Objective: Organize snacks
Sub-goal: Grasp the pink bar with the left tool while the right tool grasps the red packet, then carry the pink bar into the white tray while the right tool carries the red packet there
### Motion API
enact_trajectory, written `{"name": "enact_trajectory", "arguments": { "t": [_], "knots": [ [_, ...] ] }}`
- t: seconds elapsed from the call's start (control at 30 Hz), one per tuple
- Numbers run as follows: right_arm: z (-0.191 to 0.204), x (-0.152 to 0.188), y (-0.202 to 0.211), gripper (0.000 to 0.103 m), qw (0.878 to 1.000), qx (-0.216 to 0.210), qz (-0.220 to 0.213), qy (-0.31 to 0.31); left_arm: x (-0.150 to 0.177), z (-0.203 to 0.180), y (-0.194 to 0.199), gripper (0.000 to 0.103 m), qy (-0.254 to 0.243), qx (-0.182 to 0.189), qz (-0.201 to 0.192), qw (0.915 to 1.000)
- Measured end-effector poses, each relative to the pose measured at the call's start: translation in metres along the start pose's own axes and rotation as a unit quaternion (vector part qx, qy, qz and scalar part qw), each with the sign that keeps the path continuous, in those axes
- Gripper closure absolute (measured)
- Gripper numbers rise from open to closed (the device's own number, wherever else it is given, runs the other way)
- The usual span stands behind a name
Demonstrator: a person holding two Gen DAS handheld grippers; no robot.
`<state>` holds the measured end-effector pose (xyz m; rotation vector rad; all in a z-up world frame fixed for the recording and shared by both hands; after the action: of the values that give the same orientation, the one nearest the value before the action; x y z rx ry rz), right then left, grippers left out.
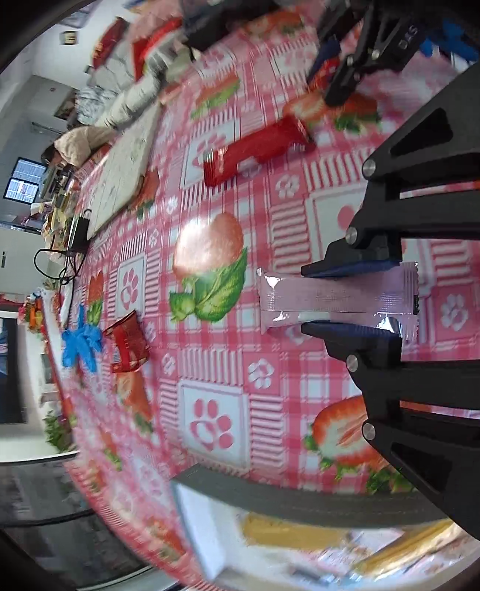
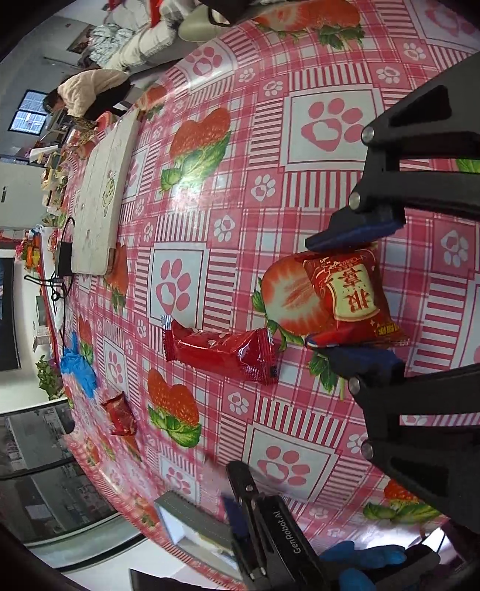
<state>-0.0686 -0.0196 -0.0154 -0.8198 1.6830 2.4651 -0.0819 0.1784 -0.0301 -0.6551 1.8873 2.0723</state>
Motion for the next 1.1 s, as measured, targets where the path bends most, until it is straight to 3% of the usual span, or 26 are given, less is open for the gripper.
{"name": "enact_trajectory", "arguments": {
  "t": [0.1, 0.23, 0.43, 0.57, 0.77, 1.0, 1.1],
  "knots": [
    [-0.004, 0.003, 0.011, 0.059, 0.998, -0.047, -0.006, -0.04, 0.005, 0.008, 0.01, 0.078, 0.026, 0.028, 0.007, 0.9992],
    [0.003, 0.0, 0.028, 0.059, 0.997, -0.066, -0.017, -0.046, 0.008, 0.016, 0.036, 0.078, 0.036, 0.055, -0.003, 0.9979],
    [0.035, -0.02, 0.051, 0.059, 0.993, -0.107, -0.038, -0.032, -0.004, 0.033, 0.1, 0.078, 0.009, 0.061, -0.056, 0.9965],
    [0.066, -0.04, 0.063, 0.059, 0.99, -0.129, -0.048, -0.006, -0.02, 0.064, 0.144, 0.077, 0.001, 0.034, -0.097, 0.9947],
    [0.134, -0.076, 0.07, 0.059, 0.984, -0.159, -0.058, 0.054, -0.036, 0.127, 0.184, 0.077, 0.02, -0.007, -0.123, 0.9922],
    [0.206, -0.102, 0.053, 0.059, 0.975, -0.194, -0.036, 0.104, -0.042, 0.193, 0.194, 0.077, 0.052, -0.04, -0.135, 0.9886],
    [0.235, -0.11, 0.04, 0.059, 0.971, -0.206, -0.021, 0.122, -0.037, 0.219, 0.174, 0.077, 0.069, -0.062, -0.118, 0.9886]
  ]
}}
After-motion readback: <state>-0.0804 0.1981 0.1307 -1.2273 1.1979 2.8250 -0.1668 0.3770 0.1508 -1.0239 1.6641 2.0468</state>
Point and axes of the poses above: each gripper's, at about its wrist camera, not at the fingertips, and y roughly against the way its jaws point, z to its left, x to its underside, the point moved 5 cm from there along -y, roughly the way its jaws point, and after that the axes turned 13 degrees about -x, right-handed, at the moved point
